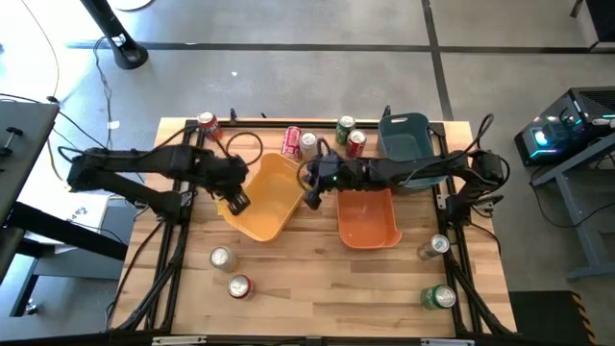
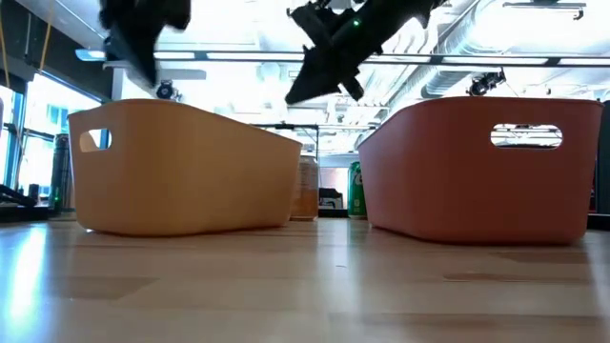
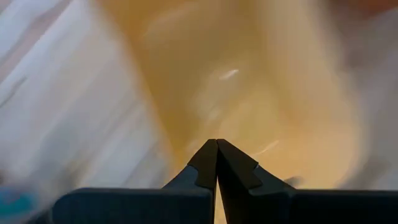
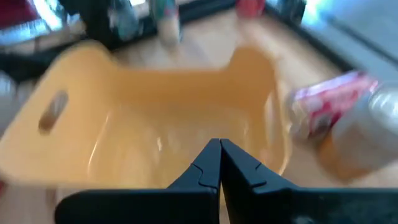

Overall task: Sort soda cans
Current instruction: Move the yellow bin to the center of the table

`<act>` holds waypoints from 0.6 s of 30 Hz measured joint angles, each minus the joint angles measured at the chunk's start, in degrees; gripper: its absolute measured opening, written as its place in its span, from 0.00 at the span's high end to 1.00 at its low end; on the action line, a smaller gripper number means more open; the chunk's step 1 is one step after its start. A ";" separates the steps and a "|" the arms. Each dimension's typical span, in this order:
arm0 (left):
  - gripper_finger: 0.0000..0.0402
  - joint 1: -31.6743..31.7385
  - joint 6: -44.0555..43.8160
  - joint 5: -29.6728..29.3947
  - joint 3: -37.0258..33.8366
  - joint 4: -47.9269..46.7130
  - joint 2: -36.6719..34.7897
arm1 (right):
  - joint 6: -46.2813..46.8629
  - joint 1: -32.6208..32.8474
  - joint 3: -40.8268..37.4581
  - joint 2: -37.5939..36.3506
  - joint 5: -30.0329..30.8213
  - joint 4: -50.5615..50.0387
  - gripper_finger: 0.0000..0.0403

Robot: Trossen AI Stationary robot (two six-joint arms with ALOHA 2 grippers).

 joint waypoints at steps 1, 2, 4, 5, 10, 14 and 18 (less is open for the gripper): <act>1.00 1.25 0.27 -0.28 -0.46 -2.09 -0.11 | 0.74 0.84 -0.01 0.45 0.08 -1.44 1.00; 1.00 2.43 0.65 -0.61 -1.05 -3.49 -0.12 | 1.14 1.60 -0.04 1.05 0.08 -2.60 1.00; 1.00 4.47 1.26 -0.81 -2.97 -3.41 -0.12 | 2.11 3.04 -0.13 2.14 0.03 -3.13 1.00; 1.00 5.39 1.28 -0.81 -4.29 -2.71 -0.05 | 2.67 3.73 -0.13 2.59 0.01 -2.85 1.00; 1.00 8.46 1.31 0.38 -11.71 2.14 1.79 | 6.67 6.07 -0.10 5.62 0.53 -2.65 1.00; 1.00 9.45 1.30 0.37 -15.30 2.64 3.23 | 9.86 6.38 -0.10 7.70 2.43 -2.09 1.00; 1.00 9.43 0.26 1.14 -18.06 5.81 3.14 | 11.22 5.59 -0.10 10.78 3.25 0.48 1.00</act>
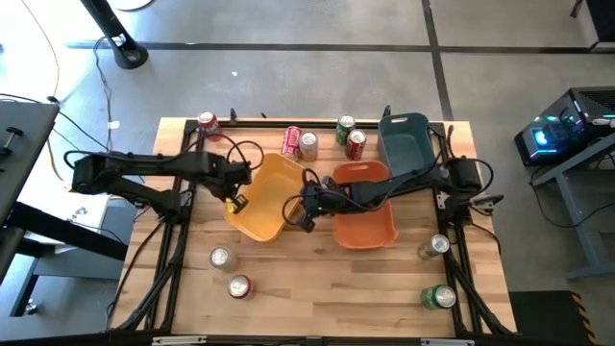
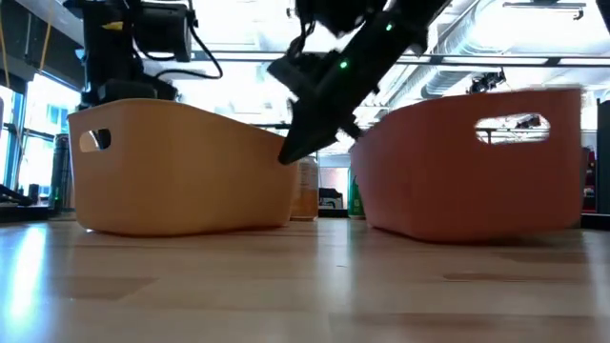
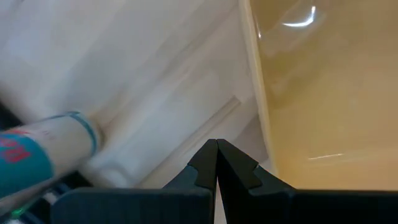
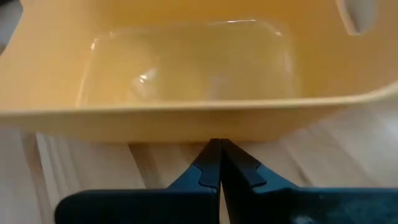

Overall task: Sort soda cans
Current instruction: Move the yellow bin to the center of the table

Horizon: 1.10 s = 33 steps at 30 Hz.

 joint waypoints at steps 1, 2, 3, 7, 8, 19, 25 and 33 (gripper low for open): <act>1.00 0.00 -0.50 0.79 -0.50 0.33 -0.04 | 0.02 -0.18 0.00 0.61 -0.17 1.35 1.00; 1.00 -0.05 -0.91 1.92 -0.99 0.45 -0.09 | 0.03 -0.27 0.00 1.12 -0.16 2.40 1.00; 1.00 -0.24 -1.44 3.13 -1.52 0.82 -0.09 | 0.03 -0.34 0.00 1.48 -0.14 3.00 1.00; 1.00 -2.18 -4.24 6.17 -2.75 0.80 -0.11 | -0.51 -1.19 0.00 1.96 -0.07 4.10 1.00; 1.00 -2.85 -4.93 6.41 -2.75 0.82 -0.11 | -0.92 -1.54 0.00 1.96 -0.07 4.10 1.00; 1.00 -10.63 -14.02 10.28 -2.79 0.93 -2.12 | -3.11 -3.29 0.00 1.96 -0.97 11.08 1.00; 1.00 -11.91 -16.51 8.90 -2.79 -0.78 -5.17 | -3.95 -3.90 0.00 1.96 -3.36 12.81 1.00; 1.00 -10.52 -18.69 6.71 -2.79 -5.57 -13.10 | -10.02 -3.95 2.01 -1.91 -6.02 5.64 1.00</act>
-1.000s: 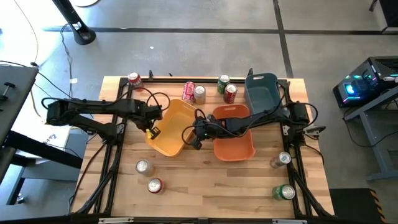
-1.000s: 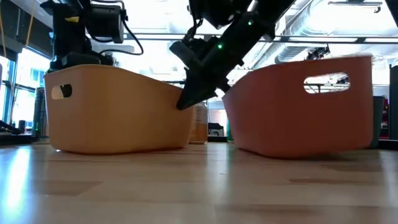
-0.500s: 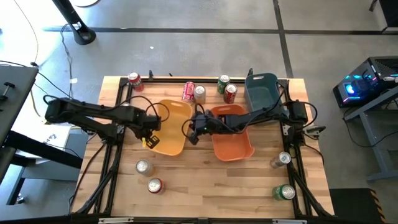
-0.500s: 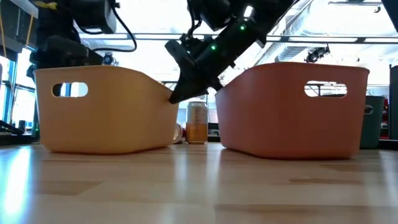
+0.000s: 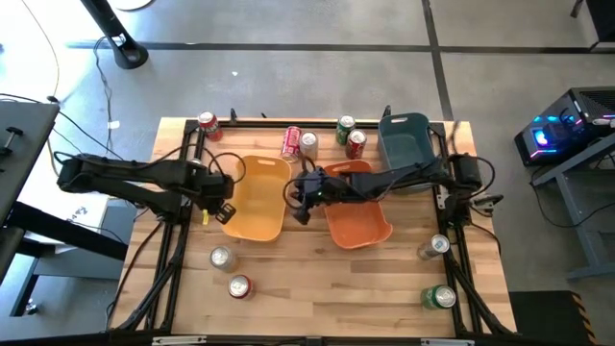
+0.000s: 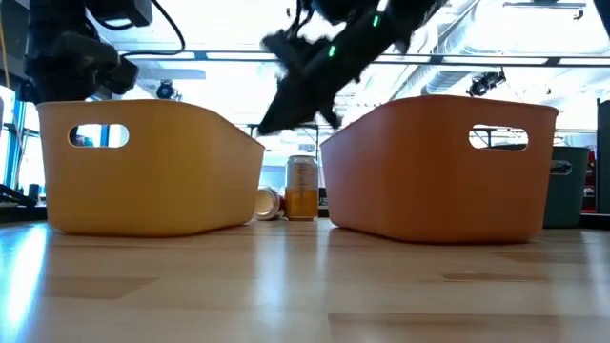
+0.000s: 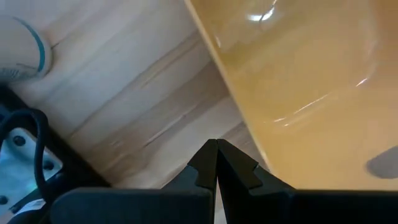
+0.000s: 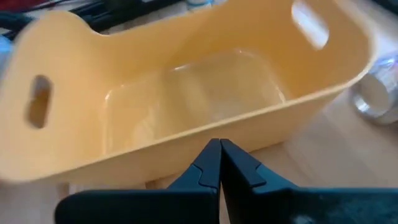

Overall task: Sort soda cans
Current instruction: Move the yellow bin to the center of the table, then adjust the orange bin, then move the green bin to the middle right of the table

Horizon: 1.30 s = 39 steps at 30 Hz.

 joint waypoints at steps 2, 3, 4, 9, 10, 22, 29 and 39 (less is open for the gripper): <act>1.00 0.07 -1.73 -1.21 0.00 0.63 -2.03 | -2.70 -0.21 0.94 -3.52 -0.02 -5.10 1.00; 1.00 0.07 -2.41 -1.78 0.00 1.04 -2.85 | -3.53 -0.35 1.37 -5.37 0.17 -7.69 1.00; 1.00 0.07 -2.88 -2.44 0.00 1.60 -3.73 | -3.91 -0.36 1.63 -7.21 0.44 -10.36 1.00; 1.00 -0.09 -3.30 -6.40 0.00 8.11 -6.61 | -0.82 0.58 1.67 -15.46 2.66 -25.72 1.00; 1.00 -0.27 -2.77 -7.46 0.00 10.17 -7.01 | 0.57 1.25 1.67 -16.28 3.65 -29.66 1.00; 1.00 -2.51 16.75 -11.53 0.32 36.58 -8.17 | 9.11 7.85 1.52 -7.77 5.61 -38.06 1.00; 1.00 -2.51 19.39 -11.72 4.64 35.87 -8.80 | 9.22 7.80 1.44 -2.44 3.14 -27.08 1.00; 1.00 -2.51 23.39 -12.37 6.54 35.25 -9.97 | 11.51 6.30 1.61 -1.87 4.28 -10.47 1.00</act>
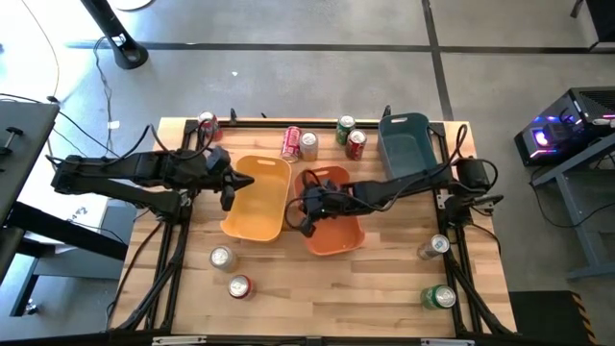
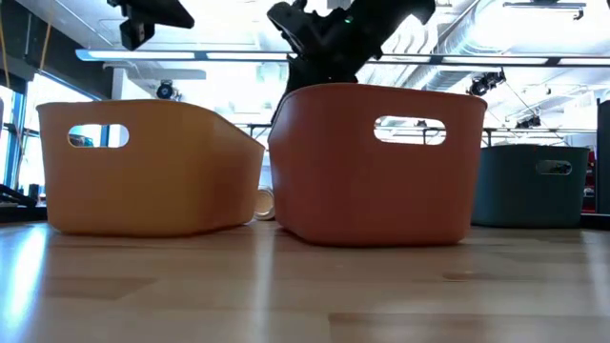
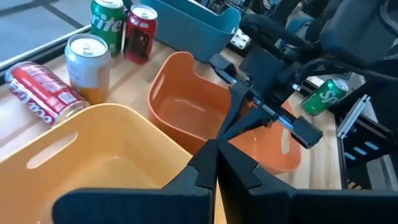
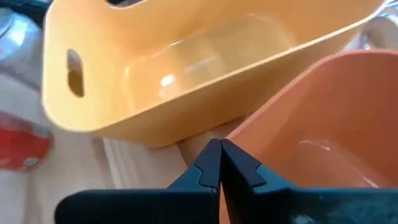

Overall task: Sort soda cans
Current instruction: Move the green bin to the middle right of the table

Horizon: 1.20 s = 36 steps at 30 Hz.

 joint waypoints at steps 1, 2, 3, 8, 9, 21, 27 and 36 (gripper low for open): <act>1.00 0.00 0.27 -0.29 0.00 0.19 -0.10 | -0.33 -0.29 0.14 -0.44 0.23 -1.24 1.00; 1.00 0.00 0.41 -0.54 0.00 0.15 -0.26 | -0.51 -0.58 0.57 -0.98 0.66 -3.09 1.00; 1.00 0.00 0.66 -0.63 0.00 0.06 -0.47 | -0.62 -0.79 1.16 -1.98 1.18 -5.28 1.00; 1.00 0.00 2.22 -0.87 -0.04 -0.53 -1.65 | -1.59 -1.14 3.16 -9.46 5.57 -20.36 1.00; 1.00 0.00 2.30 -0.94 -0.04 -0.28 -1.79 | -0.42 -1.14 3.16 -10.80 7.12 -24.53 1.00; 1.00 0.07 3.43 -3.19 -0.28 -0.20 -1.80 | 22.22 -9.22 -11.05 -26.79 13.88 -50.05 1.00; 1.00 0.04 3.41 -3.14 -0.29 -0.25 -1.78 | 26.64 -16.48 -16.70 -36.19 12.57 -54.60 1.00; 1.00 0.05 3.41 -3.16 -0.31 -0.25 -1.78 | 27.99 -19.69 -29.92 -39.48 -6.80 -50.85 1.00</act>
